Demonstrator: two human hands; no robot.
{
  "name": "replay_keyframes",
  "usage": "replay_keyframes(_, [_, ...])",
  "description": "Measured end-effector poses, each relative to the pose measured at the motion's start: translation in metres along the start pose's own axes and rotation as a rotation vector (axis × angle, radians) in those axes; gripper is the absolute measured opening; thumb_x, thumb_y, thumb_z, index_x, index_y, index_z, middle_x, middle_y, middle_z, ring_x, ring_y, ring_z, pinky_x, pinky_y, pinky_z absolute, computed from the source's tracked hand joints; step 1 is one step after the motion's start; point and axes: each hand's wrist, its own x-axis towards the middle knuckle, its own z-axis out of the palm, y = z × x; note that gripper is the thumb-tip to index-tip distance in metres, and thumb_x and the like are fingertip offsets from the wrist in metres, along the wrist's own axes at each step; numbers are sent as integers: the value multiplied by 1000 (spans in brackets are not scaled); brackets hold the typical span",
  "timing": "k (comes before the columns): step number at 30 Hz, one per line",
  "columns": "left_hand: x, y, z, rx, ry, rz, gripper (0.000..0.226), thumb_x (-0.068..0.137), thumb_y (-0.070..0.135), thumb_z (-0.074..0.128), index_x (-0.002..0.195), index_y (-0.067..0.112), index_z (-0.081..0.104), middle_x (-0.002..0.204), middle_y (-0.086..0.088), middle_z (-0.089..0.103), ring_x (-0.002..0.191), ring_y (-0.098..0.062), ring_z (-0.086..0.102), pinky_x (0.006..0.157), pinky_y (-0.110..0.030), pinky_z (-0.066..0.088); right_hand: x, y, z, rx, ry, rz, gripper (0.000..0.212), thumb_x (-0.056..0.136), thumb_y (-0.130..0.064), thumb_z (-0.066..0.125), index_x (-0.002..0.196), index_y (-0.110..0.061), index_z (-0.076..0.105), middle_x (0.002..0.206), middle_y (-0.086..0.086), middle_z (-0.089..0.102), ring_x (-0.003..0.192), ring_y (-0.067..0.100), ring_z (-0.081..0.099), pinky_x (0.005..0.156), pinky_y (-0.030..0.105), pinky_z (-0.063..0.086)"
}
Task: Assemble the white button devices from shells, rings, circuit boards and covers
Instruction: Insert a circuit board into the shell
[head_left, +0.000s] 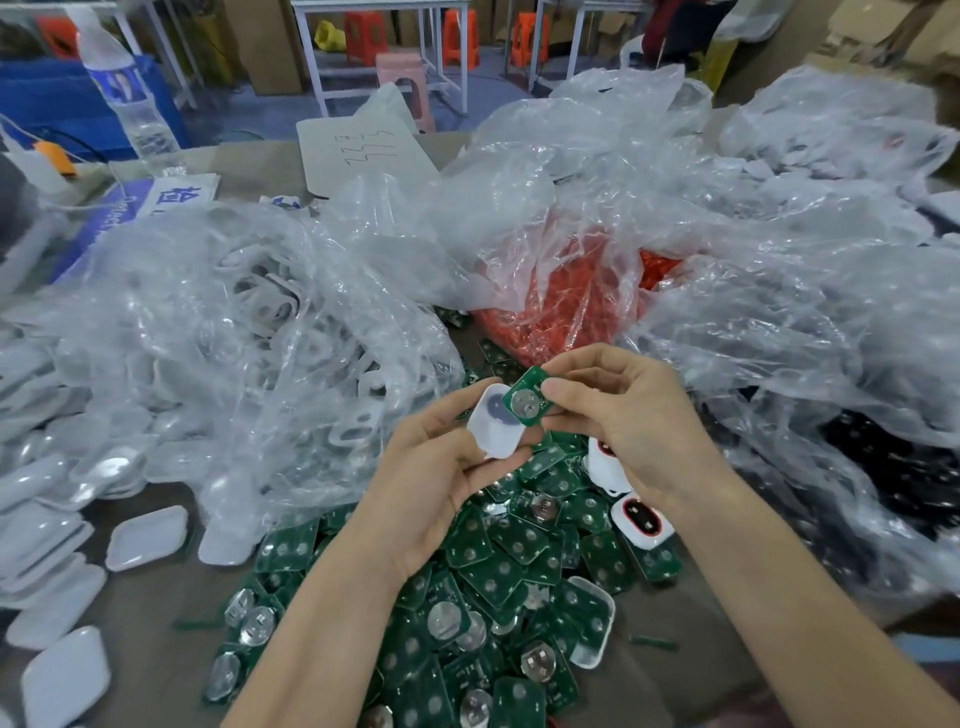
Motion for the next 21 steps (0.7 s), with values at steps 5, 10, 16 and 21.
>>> replay_keyframes(5, [-1, 1, -1, -21, -19, -12, 50, 86, -24, 34, 116, 4, 64, 107, -16, 73, 100, -34, 70, 78, -32, 60, -3, -8, 0, -118, -26, -53, 18, 78, 2, 73, 72, -14, 71, 68, 5, 72, 57, 11, 65, 53, 19, 53])
replay_keyframes(10, [-3, 2, 1, 1, -39, -1, 47, 88, -21, 42, 117, 8, 63, 109, -15, 73, 100, -31, 71, 79, -30, 60, -8, -5, 6, -303, -19, -143, 17, 76, -7, 78, 69, -22, 72, 66, -4, 73, 57, 4, 65, 55, 12, 48])
replay_keyframes(16, [-5, 2, 3, 46, -63, 6, 47, 88, -19, 46, 122, 10, 61, 108, -12, 74, 102, -27, 70, 76, -26, 59, -9, -2, 9, -428, 10, -185, 20, 75, -8, 79, 70, -25, 71, 66, -11, 71, 61, 3, 68, 57, 9, 48])
replay_keyframes(21, [-4, 1, 3, 75, -67, 11, 44, 89, -17, 47, 118, 13, 62, 106, -11, 74, 102, -24, 71, 74, -24, 58, -10, -2, 10, -466, 13, -189, 19, 76, -9, 79, 71, -25, 71, 67, -14, 71, 62, -1, 66, 56, 5, 45])
